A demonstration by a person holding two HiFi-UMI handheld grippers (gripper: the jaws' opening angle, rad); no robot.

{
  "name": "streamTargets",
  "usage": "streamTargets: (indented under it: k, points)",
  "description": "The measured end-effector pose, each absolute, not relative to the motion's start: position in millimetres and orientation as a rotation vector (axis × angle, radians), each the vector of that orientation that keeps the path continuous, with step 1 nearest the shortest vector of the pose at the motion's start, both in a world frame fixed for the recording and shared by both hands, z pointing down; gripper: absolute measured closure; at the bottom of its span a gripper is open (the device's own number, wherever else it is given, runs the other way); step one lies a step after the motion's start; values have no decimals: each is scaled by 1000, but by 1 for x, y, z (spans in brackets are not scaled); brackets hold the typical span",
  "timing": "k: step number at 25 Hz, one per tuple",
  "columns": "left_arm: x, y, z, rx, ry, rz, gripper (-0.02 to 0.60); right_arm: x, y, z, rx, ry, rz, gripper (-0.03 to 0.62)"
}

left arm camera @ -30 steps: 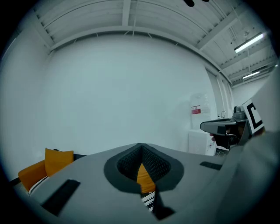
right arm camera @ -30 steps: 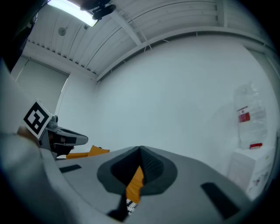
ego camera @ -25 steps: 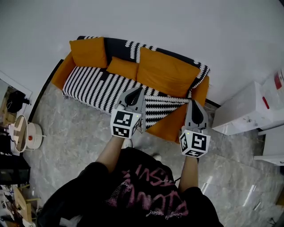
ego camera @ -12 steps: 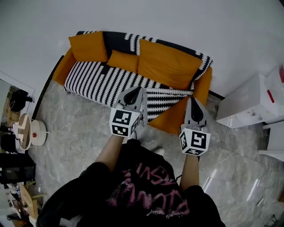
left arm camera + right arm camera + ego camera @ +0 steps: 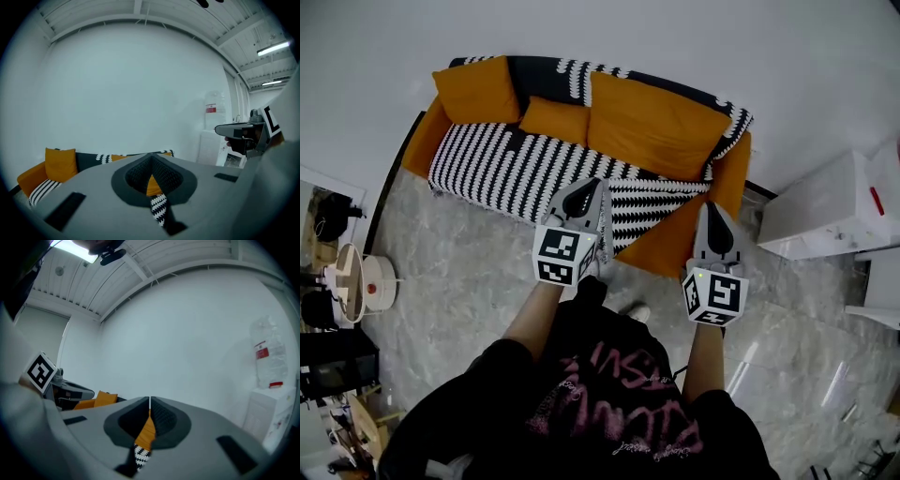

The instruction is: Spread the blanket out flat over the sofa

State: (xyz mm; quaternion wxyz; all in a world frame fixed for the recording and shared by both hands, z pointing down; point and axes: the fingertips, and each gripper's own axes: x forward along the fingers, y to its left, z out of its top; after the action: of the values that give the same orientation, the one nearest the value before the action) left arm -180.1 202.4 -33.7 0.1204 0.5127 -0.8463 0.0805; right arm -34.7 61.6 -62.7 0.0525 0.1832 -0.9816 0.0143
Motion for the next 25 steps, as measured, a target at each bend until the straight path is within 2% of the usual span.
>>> streamTargets:
  k: [16,25]
  points:
    - [-285,204,20,1605,-2279,183,572,-149,79,-37,674,-2855,15,572]
    - [-308,195,45,1600,-2226,201,572,-155,68,-13,724,-2789,44,572]
